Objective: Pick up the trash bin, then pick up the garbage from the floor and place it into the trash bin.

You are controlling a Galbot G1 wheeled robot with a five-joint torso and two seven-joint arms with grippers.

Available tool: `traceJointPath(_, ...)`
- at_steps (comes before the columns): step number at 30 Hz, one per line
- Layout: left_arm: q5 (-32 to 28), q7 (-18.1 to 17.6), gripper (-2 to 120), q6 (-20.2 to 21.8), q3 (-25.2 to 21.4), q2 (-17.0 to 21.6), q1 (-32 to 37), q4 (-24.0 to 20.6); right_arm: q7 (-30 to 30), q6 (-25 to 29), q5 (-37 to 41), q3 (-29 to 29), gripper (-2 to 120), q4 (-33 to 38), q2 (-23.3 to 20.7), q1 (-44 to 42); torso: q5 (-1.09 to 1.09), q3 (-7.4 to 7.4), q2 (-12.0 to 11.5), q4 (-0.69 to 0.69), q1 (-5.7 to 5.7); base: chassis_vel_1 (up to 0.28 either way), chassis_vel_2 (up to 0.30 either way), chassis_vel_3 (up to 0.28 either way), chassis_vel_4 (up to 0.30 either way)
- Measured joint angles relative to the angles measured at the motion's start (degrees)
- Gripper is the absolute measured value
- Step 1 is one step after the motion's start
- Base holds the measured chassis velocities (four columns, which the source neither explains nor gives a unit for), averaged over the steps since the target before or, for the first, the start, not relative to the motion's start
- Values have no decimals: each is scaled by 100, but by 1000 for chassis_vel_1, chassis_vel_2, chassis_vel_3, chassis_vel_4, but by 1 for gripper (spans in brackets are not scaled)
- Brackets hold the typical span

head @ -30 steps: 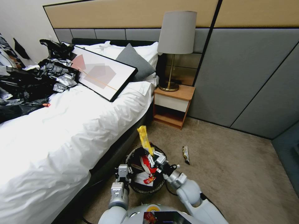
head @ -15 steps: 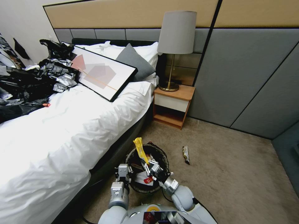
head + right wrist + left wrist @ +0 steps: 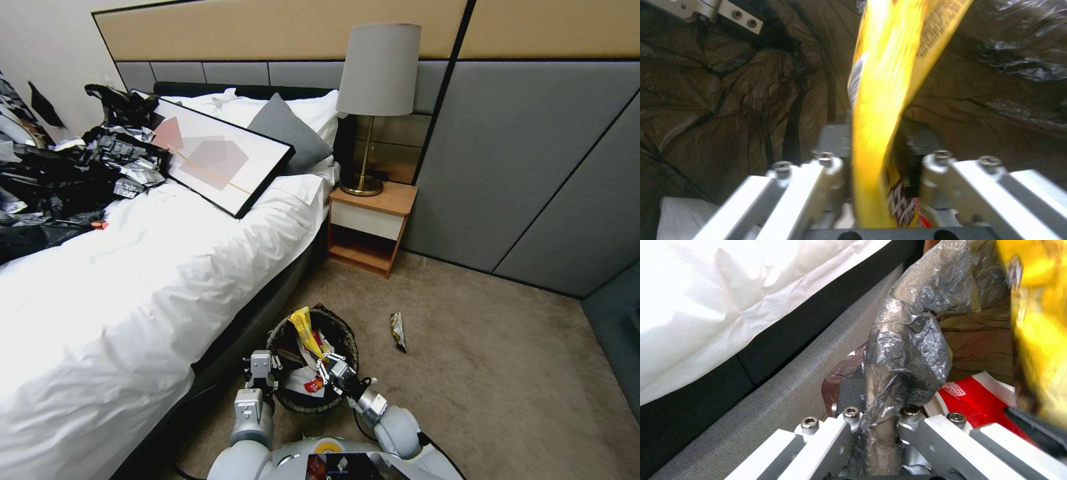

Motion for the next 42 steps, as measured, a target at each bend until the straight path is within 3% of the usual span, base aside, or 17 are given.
traceJointPath(18, -32, -1, 0, 0, 10, 61, -12, 2, -58, 30, -52, 117, 98, 181, -117, -173, 0, 0, 0, 0, 0, 0, 0, 0, 0)
traceJointPath(33, -36, -5, 0, -1, -12, 60, 2, -19, -126, 244, -89, 437, 100, 797, -115, -417, 0, 0, 0, 0, 0, 0, 0, 0, 0)
traceJointPath(42, -71, -14, 0, -1, -147, 50, 16, -24, 1007, 514, -773, 1227, 100, 2273, 254, -1244, -2, 0, 0, 0, 0, 0, 0, 0, 0)
